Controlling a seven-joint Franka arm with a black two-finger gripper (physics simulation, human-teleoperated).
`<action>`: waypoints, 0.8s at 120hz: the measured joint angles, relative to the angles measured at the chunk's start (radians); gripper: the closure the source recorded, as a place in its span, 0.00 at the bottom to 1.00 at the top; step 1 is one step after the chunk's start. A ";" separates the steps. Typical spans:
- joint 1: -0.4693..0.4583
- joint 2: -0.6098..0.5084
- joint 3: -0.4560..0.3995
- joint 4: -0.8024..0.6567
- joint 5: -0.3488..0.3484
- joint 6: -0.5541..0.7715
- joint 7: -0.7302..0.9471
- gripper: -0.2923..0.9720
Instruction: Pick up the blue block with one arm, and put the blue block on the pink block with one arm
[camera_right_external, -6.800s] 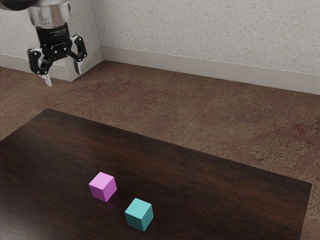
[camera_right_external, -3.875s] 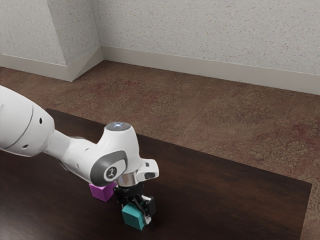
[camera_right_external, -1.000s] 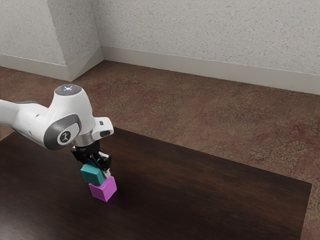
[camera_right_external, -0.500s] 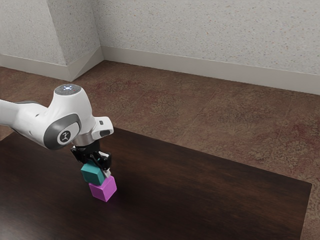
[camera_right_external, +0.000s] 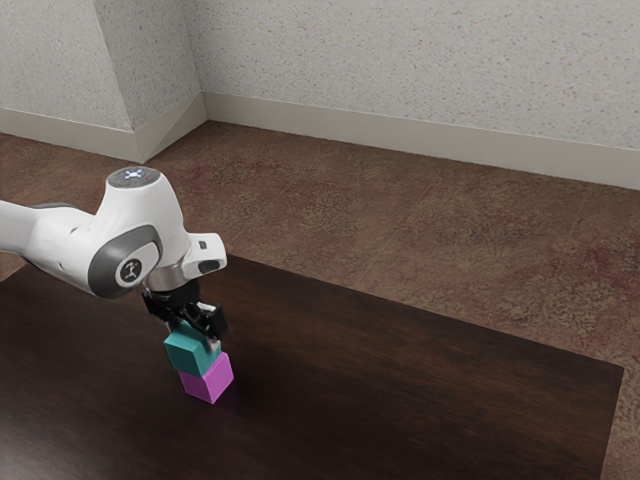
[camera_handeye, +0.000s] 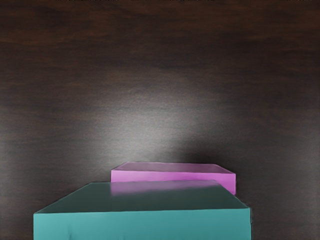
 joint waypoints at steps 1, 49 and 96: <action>0.000 0.000 0.000 0.000 0.000 0.000 0.001 0.30; -0.059 -0.210 -0.042 0.150 0.006 -0.035 -0.023 0.24; -0.173 -0.122 0.016 0.744 -0.087 -0.557 -0.495 0.23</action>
